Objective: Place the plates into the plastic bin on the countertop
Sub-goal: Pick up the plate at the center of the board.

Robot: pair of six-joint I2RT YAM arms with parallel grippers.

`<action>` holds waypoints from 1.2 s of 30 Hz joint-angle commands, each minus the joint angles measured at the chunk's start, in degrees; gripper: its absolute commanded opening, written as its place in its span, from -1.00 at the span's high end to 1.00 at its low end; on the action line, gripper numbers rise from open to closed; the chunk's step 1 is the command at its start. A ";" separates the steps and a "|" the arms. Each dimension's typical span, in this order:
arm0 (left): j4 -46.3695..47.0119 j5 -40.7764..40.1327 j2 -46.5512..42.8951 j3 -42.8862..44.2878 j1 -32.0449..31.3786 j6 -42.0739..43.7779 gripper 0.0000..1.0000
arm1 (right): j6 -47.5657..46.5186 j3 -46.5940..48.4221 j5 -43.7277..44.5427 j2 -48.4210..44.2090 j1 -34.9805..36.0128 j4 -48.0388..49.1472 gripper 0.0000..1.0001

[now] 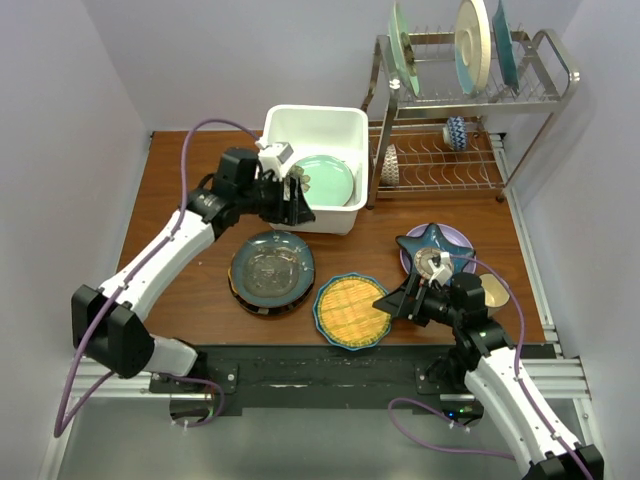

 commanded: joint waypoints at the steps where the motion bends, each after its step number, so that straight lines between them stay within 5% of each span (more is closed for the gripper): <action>1: 2.12 -0.76 -3.95 -4.87 -2.01 -2.15 -0.44 | -1.13 0.54 0.42 -0.93 -0.04 -0.89 -0.97; 21: 8.10 2.49 -13.54 -26.05 -6.76 -7.51 -0.41 | -1.92 2.30 3.50 0.73 -0.13 -4.86 -0.92; 36: 14.69 1.88 -9.76 -29.13 -13.61 -11.73 -0.38 | -2.18 3.53 2.27 3.82 -0.04 -2.66 -0.41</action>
